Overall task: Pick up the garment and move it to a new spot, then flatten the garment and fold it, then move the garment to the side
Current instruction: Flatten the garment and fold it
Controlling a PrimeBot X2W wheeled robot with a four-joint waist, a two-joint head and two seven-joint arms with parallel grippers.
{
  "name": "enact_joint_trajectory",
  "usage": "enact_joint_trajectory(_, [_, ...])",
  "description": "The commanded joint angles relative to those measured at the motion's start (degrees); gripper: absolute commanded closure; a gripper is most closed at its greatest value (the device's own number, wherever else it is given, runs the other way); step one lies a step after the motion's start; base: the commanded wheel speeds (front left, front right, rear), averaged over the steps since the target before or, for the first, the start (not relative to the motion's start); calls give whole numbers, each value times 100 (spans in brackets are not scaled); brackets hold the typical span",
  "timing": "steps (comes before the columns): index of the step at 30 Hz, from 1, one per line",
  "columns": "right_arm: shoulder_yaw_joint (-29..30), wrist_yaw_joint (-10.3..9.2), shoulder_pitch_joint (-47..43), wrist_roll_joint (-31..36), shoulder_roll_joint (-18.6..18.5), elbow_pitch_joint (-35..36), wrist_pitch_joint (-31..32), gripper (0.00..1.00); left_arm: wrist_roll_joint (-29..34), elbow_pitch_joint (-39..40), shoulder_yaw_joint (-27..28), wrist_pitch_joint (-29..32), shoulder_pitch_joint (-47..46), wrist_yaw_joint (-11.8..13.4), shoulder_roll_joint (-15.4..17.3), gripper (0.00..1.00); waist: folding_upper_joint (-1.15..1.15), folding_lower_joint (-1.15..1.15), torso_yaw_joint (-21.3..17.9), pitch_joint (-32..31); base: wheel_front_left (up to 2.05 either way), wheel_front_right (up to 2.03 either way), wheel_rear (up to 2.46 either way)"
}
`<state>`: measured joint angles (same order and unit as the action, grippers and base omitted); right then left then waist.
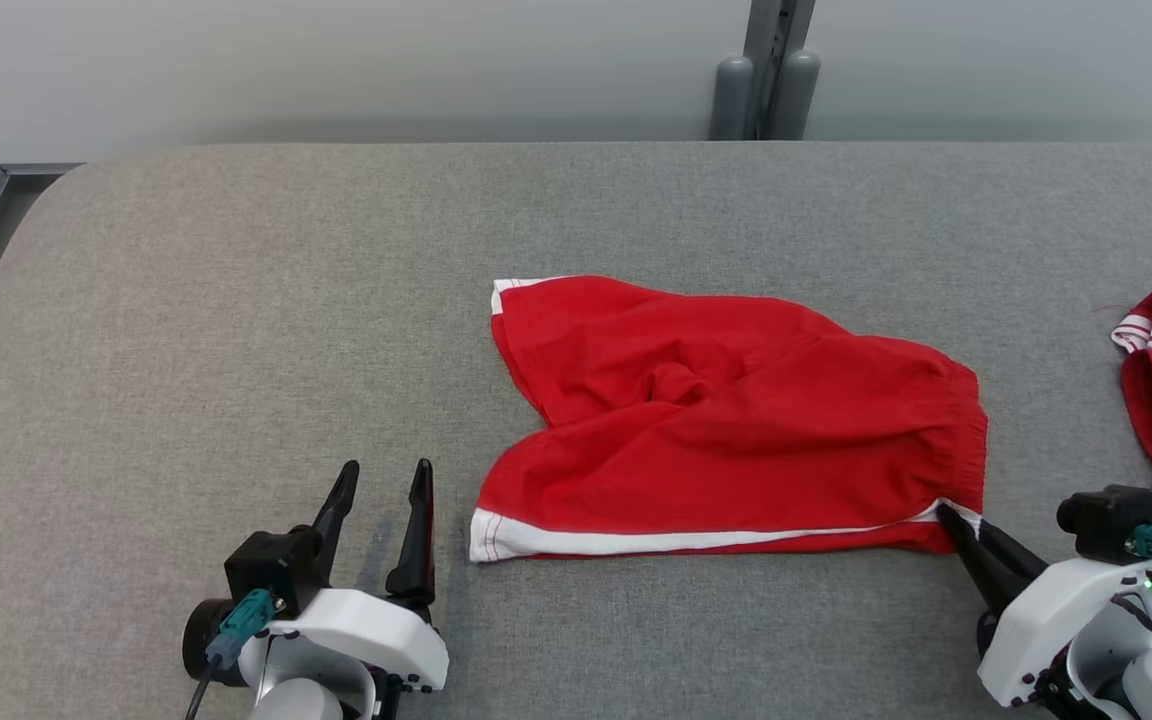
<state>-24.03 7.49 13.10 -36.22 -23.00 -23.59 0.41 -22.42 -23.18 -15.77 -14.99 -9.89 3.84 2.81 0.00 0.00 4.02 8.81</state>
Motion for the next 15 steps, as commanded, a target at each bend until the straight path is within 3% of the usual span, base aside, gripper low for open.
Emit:
enact_joint_trajectory(1, [55,1,-69,-34,-24,-21,-69,52,50,-4,18,-25,-62,-3,21,0,0,0,-12,-9,0,0,0])
enact_joint_trajectory(2, [89,1,-87,-25,-27,-23,-118,6,51,-3,28,-25,-52,-6,21,0,0,0,-22,-19,0,0,0])
enact_joint_trajectory(3, [132,1,-103,-8,-30,-23,-167,0,62,-2,38,-25,-41,-10,22,0,0,0,-33,-29,0,0,0])
enact_joint_trajectory(15, [685,1,-488,274,90,127,-597,0,118,43,80,-25,108,-18,22,0,0,0,-191,-254,0,0,0])
